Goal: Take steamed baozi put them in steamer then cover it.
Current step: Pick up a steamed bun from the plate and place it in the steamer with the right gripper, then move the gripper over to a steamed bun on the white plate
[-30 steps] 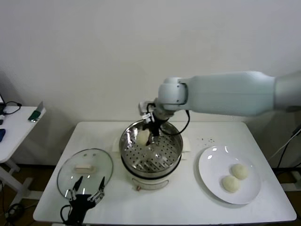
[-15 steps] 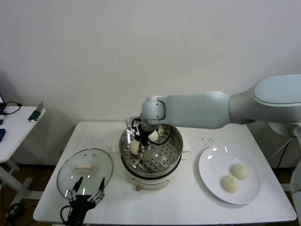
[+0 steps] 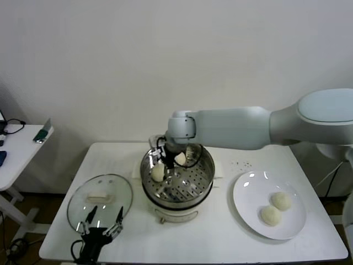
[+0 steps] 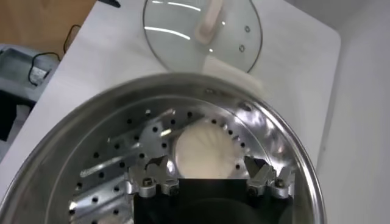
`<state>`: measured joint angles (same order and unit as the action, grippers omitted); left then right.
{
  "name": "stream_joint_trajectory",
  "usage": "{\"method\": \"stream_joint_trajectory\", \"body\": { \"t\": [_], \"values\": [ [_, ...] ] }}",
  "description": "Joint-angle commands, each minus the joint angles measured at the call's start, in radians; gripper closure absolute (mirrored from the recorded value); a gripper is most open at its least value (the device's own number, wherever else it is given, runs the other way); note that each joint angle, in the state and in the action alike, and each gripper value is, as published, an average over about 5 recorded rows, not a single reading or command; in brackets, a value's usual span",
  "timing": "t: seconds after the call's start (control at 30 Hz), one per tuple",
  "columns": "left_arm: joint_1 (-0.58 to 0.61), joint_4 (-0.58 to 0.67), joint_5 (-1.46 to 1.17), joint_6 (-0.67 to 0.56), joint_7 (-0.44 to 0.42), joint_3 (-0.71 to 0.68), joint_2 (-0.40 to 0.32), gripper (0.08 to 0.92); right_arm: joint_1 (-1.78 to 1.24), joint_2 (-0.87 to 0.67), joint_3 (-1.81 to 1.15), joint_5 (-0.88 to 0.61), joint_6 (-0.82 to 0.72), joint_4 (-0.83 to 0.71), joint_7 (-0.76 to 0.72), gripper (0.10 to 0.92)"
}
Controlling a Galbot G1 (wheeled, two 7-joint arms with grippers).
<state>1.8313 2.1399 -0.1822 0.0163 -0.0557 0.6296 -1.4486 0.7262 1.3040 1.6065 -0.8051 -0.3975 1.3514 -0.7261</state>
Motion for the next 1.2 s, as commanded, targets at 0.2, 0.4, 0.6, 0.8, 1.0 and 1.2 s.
{"method": "stream_joint_trajectory", "body": {
  "t": [0.2, 0.4, 0.6, 0.8, 1.0, 1.2],
  "values": [
    [-0.016, -0.010, 0.006, 0.006, -0.002, -0.018, -0.001, 0.177, 0.401, -0.505, 0.278, 0.066, 0.227, 0.197, -0.299, 0.203],
    [-0.029, -0.011, 0.006, 0.009, -0.002, -0.018, -0.005, 0.177, 0.377, -0.748, 0.430, 0.288, 0.273, 0.229, -0.298, 0.203],
    [-0.034, -0.013, 0.019, 0.012, -0.003, -0.024, -0.020, 0.177, 0.199, -0.889, 0.382, 0.439, 0.258, 0.236, -0.256, 0.203],
    [-0.029, -0.013, 0.029, 0.012, -0.003, -0.027, -0.031, 0.177, -0.032, -0.945, 0.222, 0.521, 0.210, 0.232, -0.199, 0.203],
    [-0.023, -0.012, 0.033, 0.010, -0.002, -0.025, -0.035, 0.177, -0.298, -0.949, -0.024, 0.579, 0.154, 0.204, -0.144, 0.203],
    [-0.017, -0.013, 0.035, 0.009, -0.002, -0.023, -0.034, 0.177, -0.429, -0.927, -0.145, 0.602, 0.113, 0.190, -0.106, 0.203]
  ]
}}
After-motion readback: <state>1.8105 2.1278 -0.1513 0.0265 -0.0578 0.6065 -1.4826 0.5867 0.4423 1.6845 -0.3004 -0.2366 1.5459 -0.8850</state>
